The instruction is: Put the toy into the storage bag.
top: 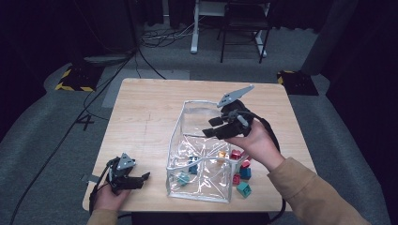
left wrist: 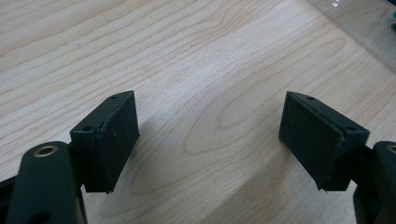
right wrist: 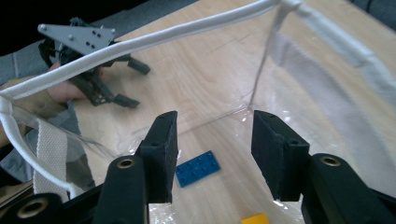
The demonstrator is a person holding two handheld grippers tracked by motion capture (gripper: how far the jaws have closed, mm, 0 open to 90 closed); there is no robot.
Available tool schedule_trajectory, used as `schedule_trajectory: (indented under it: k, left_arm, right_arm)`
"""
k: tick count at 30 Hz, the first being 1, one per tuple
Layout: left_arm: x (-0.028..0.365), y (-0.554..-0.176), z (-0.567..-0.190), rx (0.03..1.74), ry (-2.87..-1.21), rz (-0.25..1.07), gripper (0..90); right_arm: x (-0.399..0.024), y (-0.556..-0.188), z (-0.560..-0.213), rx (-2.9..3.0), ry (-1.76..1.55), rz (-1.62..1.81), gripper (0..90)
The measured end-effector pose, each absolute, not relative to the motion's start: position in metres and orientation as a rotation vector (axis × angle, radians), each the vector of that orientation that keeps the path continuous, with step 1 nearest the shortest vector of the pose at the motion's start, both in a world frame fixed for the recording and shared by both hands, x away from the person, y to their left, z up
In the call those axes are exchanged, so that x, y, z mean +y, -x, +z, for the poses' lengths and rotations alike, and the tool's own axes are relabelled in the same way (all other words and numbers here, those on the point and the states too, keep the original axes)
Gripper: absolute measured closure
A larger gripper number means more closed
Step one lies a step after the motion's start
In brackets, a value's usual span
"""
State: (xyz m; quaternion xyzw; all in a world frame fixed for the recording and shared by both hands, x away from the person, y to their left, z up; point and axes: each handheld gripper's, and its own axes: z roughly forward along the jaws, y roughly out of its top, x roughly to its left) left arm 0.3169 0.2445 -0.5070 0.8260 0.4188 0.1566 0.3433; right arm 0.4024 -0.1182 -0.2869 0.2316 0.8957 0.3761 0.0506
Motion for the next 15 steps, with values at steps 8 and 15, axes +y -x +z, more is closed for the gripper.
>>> schedule_trajectory:
  k: [8,15]
  left_arm:
    - [0.245,-0.317,-0.507,1.088,-2.146,0.407,20.3]
    - [0.245,-0.317,-0.507,1.088,-2.147,0.407,20.3]
  right_arm:
    - [-0.154,-0.404,-0.275,2.590,-0.773,1.237,51.2]
    - [-0.184,-0.405,-0.264,2.496,-0.825,1.260,50.3]
